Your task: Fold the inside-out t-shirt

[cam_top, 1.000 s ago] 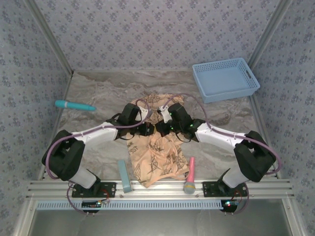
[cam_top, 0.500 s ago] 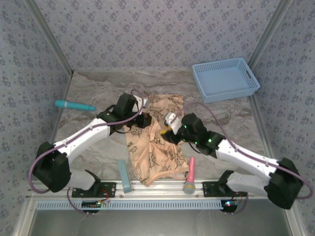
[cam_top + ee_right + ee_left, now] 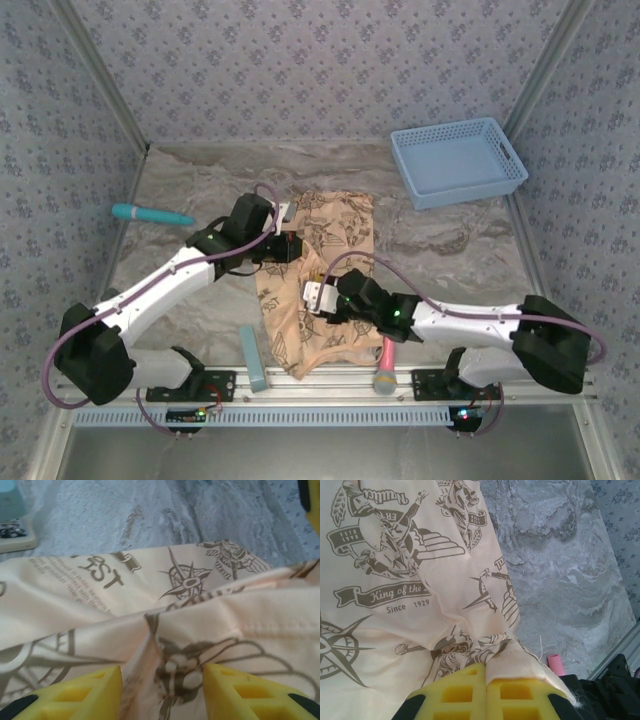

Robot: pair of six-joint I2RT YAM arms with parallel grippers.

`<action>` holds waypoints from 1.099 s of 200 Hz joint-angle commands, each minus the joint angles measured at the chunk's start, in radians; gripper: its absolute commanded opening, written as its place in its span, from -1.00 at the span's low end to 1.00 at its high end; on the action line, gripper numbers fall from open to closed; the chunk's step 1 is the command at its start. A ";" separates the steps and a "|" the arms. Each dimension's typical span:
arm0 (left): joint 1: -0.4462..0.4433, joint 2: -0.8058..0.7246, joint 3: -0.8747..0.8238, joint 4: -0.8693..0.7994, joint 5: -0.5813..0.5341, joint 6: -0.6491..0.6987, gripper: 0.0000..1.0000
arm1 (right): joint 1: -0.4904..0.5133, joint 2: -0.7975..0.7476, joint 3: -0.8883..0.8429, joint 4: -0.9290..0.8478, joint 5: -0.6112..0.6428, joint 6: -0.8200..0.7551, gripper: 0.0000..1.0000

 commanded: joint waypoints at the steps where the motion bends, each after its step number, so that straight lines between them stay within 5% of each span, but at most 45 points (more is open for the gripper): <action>1: -0.011 -0.020 -0.023 0.004 0.019 -0.046 -0.98 | 0.016 0.071 0.045 0.172 0.104 0.010 -0.07; 19: -0.014 -0.029 -0.036 0.019 0.022 -0.070 -0.98 | 0.028 0.129 0.045 0.241 0.173 0.038 -0.26; 39: -0.011 -0.045 -0.043 0.020 0.010 -0.084 -0.93 | 0.037 0.157 0.016 0.330 0.248 0.081 -1.00; 77: 0.002 -0.079 -0.042 -0.022 -0.058 -0.079 -0.93 | 0.042 -0.036 -0.079 0.286 0.088 0.057 -1.00; 115: 0.014 -0.093 -0.055 -0.020 -0.090 -0.062 -0.83 | -0.011 -0.342 -0.081 0.017 -0.057 0.036 -1.00; 177: 0.018 -0.125 -0.113 0.131 0.009 -0.065 -0.42 | -0.192 -0.510 -0.052 -0.115 -0.203 0.155 -1.00; 220: 0.018 -0.171 -0.121 0.134 0.075 0.000 0.05 | -0.243 -0.510 -0.044 -0.130 -0.296 0.160 -1.00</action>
